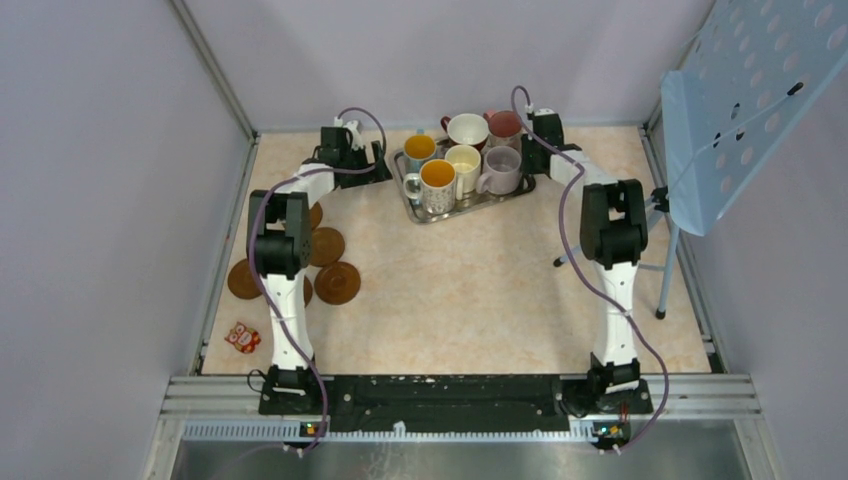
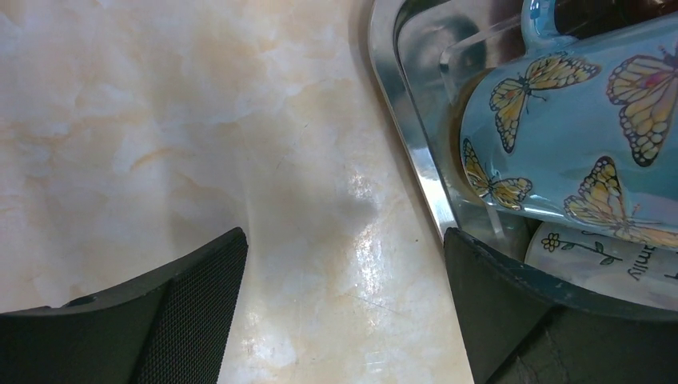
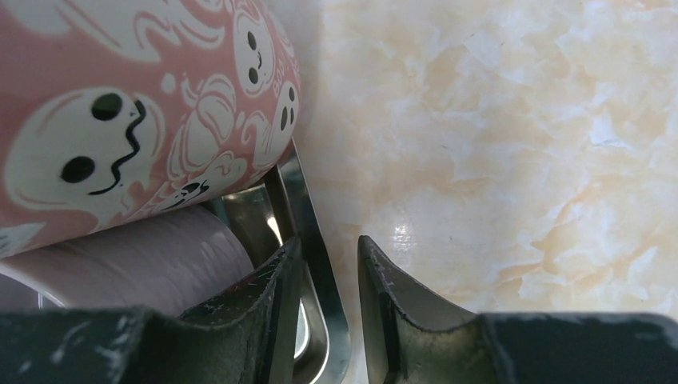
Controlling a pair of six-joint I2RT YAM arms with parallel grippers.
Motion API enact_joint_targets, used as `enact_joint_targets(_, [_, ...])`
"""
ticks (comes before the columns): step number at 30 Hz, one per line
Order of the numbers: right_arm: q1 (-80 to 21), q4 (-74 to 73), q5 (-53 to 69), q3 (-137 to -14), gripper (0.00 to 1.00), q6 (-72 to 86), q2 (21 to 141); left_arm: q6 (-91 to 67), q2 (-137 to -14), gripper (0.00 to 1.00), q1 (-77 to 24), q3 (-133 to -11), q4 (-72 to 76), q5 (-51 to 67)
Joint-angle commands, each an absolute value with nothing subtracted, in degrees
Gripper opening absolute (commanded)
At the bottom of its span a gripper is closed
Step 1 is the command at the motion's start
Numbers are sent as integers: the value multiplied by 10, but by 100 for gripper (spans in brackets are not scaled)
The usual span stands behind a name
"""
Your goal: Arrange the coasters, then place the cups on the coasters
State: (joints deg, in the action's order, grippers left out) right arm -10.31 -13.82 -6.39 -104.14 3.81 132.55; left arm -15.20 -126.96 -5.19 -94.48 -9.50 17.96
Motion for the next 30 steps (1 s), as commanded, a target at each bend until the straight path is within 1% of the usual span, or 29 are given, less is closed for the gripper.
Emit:
enact_joint_targets(1, [-109,-172,-35,-1072,32,54,1344,-165,-1282,97,-53,-975,-78,175])
enact_joint_targets(6, [-109,-187,-17,-1070,31,58,1344,-173,-1294,93,-52,-985,-74,188])
enact_joint_targets(9, [-109,-192,-12,-1067,30,61,1343,-178,-1308,87,-53,-997,-73,210])
enact_joint_targets(12, [-109,-195,-7,-1060,29,62,1338,-182,-1319,79,-54,-1002,-65,242])
enact_joint_targets(14, [-109,-197,-3,-1054,27,65,1336,-185,-1326,72,-55,-1003,-61,254])
enact_joint_targets(20, [-109,-204,20,-1045,19,75,1334,-204,-1351,59,-58,-1013,-60,273])
enact_joint_targets(23, [-109,-210,30,-1037,17,77,1331,-208,-1361,55,-61,-1014,-59,283])
enact_joint_targets(26, [-109,-207,36,-1022,13,79,1323,-212,-1368,47,-65,-1014,-59,286])
enact_joint_targets(30, [-110,-205,46,-1004,8,81,1317,-218,-1378,43,-68,-1013,-57,287])
